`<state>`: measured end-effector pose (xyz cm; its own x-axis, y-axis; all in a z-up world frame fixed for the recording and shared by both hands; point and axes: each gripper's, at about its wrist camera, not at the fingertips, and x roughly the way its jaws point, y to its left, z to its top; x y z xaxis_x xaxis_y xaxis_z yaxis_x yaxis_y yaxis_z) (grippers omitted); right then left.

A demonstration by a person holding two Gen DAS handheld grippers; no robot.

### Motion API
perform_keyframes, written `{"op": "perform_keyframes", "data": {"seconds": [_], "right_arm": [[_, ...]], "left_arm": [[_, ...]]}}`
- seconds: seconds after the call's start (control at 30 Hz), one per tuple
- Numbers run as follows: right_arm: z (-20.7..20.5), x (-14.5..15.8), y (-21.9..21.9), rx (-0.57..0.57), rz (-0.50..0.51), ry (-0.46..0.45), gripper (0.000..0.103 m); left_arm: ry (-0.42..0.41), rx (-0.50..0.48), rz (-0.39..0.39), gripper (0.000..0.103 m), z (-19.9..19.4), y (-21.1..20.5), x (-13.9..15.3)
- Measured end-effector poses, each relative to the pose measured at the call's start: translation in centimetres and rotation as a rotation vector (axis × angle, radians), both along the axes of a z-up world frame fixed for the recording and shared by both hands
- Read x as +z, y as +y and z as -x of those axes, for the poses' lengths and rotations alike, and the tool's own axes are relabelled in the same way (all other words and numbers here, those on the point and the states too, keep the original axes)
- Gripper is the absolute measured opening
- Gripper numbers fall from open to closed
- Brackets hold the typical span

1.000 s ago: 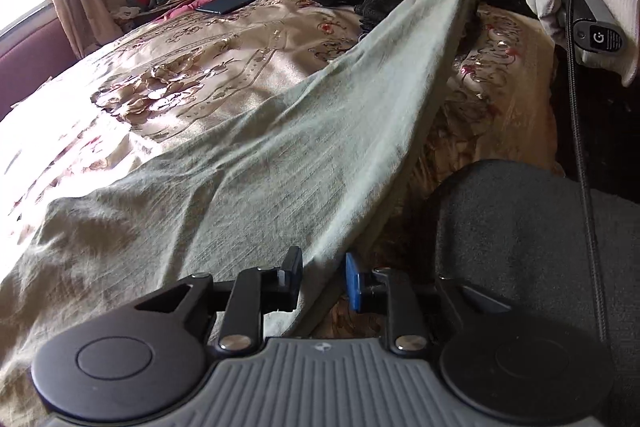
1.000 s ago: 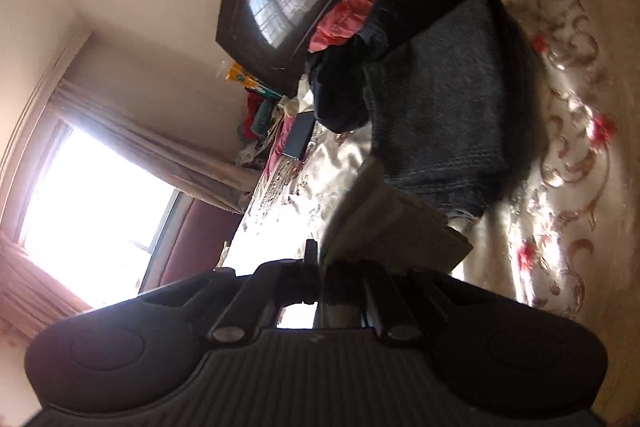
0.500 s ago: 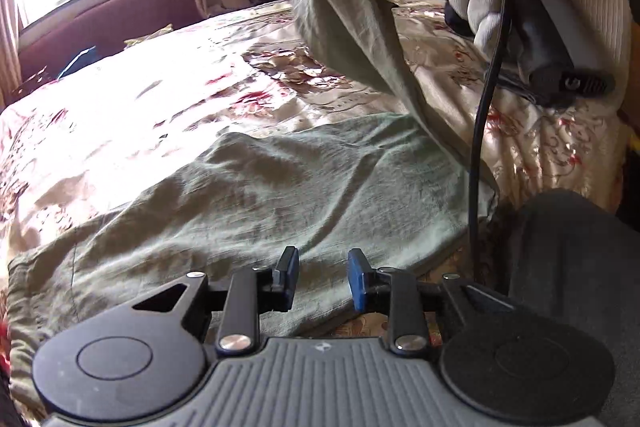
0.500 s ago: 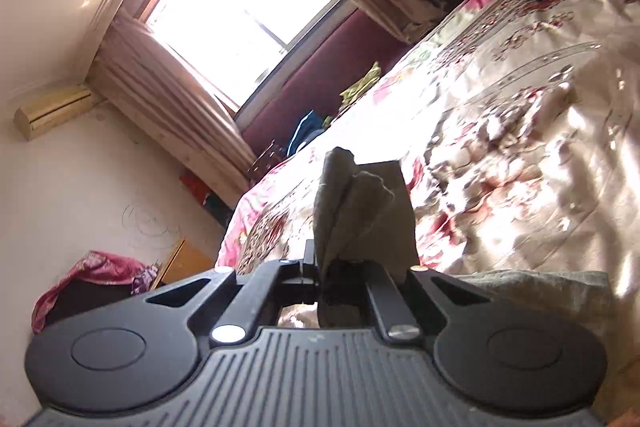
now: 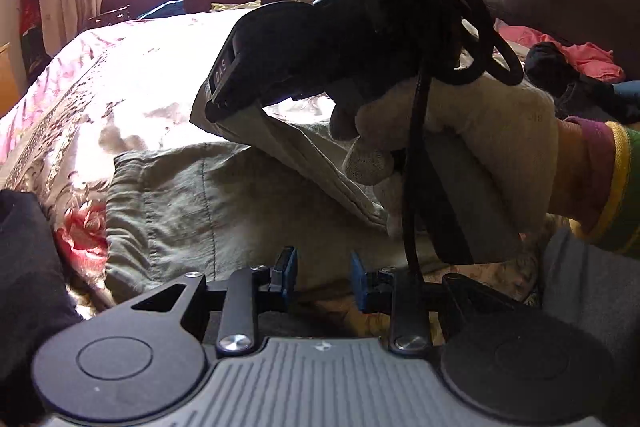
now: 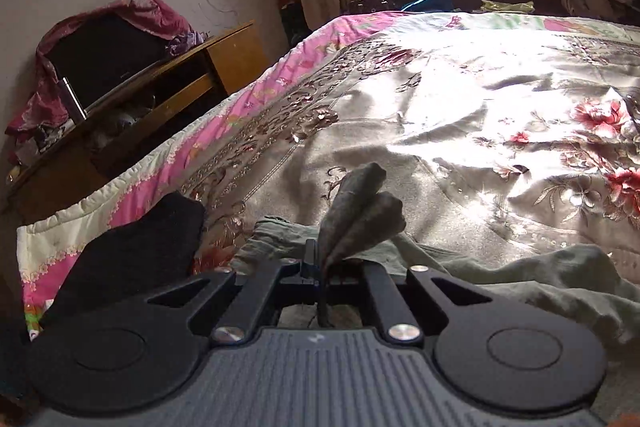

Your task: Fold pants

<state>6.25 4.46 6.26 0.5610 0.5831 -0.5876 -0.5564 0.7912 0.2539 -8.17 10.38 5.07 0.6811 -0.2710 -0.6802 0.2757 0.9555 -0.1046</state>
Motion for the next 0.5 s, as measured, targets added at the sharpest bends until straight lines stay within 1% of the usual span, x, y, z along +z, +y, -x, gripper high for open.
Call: {"op": "perform_keyframes", "data": {"seconds": [0.1, 0.17, 0.23, 0.37, 0.5], "right_arm": [[1.3, -0.5, 3.5, 0.113, 0.155, -0.076, 0.004], [1.8, -0.9, 4.9, 0.152, 0.219, -0.099, 0.005], [1.8, -1.6, 5.9, 0.174, 0.258, -0.092, 0.005], [1.6, -2.5, 6.8, 0.200, 0.278, -0.057, 0.007], [2.4, -2.6, 7.6, 0.239, 0.309, -0.097, 0.005]], "left_arm": [[0.029, 0.060, 0.105, 0.043, -0.5, 2.6, -0.7], [0.044, 0.079, 0.142, 0.043, -1.0, 3.7, -1.3], [0.039, 0.075, 0.145, 0.043, -1.1, 4.3, -1.7], [0.027, 0.048, 0.127, 0.043, -1.4, 4.6, -2.2], [0.017, 0.040, 0.114, 0.045, -1.3, 5.1, -2.7]]}}
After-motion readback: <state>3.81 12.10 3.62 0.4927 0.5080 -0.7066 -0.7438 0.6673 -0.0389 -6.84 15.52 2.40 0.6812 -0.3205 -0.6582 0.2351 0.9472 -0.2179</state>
